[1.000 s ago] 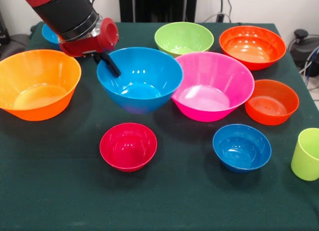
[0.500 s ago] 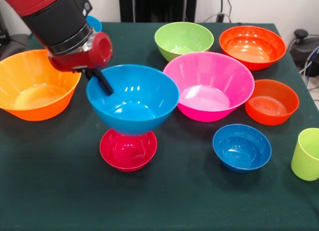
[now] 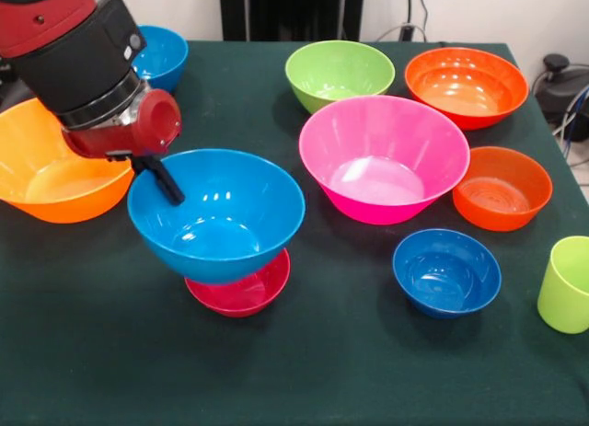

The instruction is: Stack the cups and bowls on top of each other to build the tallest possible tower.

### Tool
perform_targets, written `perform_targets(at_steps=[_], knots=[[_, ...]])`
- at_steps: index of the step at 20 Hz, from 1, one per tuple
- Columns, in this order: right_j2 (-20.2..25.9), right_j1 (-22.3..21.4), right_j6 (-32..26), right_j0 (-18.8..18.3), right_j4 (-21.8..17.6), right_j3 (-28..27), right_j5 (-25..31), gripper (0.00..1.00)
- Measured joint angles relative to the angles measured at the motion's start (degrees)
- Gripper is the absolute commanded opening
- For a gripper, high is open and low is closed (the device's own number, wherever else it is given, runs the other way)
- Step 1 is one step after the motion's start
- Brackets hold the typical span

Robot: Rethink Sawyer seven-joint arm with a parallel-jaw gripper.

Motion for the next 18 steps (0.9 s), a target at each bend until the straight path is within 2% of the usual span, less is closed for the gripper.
perform_targets(at_steps=[8,18], knots=[[-1.73,1.85,0.0,0.47,-1.68,-0.56,0.02,0.0],[-2.27,2.36,0.0,0.6,-1.91,-0.37,0.0,0.0]])
